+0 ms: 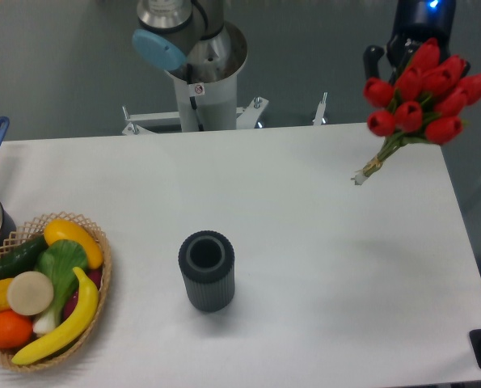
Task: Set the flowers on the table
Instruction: 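Lower the held tulip bouquet toward the table surface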
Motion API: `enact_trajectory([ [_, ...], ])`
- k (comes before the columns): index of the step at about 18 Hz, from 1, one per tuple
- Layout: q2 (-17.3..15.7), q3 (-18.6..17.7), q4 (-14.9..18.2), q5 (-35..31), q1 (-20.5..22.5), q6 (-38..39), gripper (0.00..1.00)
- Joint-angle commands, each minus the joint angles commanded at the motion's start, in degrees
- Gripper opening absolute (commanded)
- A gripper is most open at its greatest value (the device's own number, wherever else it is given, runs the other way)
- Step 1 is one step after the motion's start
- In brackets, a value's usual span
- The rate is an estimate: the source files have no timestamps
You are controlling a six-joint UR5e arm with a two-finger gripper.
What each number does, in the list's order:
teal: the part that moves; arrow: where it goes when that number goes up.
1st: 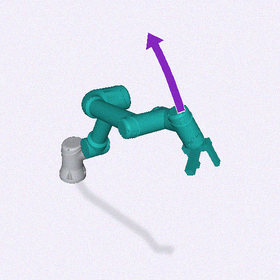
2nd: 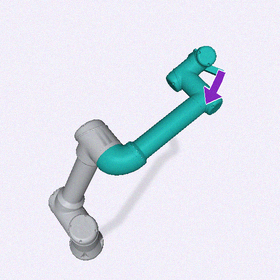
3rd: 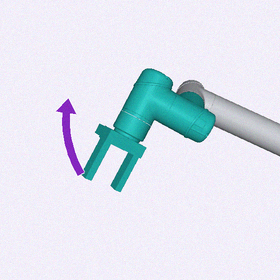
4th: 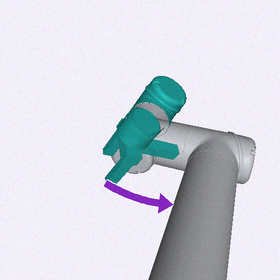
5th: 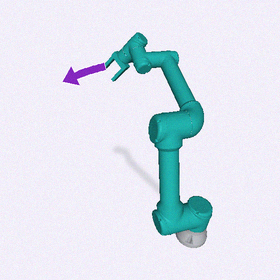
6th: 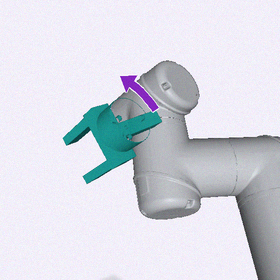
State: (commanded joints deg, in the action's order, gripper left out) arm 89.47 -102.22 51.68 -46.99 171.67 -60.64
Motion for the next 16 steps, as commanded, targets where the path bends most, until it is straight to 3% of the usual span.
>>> enact_trajectory([
  [10, 3.34, -0.35, 0.18, -16.1, -8.45, -2.29, 0.44],
  [16, 7.73, -0.35, 0.18, -24.19, -12.49, -3.69, 0.44],
])
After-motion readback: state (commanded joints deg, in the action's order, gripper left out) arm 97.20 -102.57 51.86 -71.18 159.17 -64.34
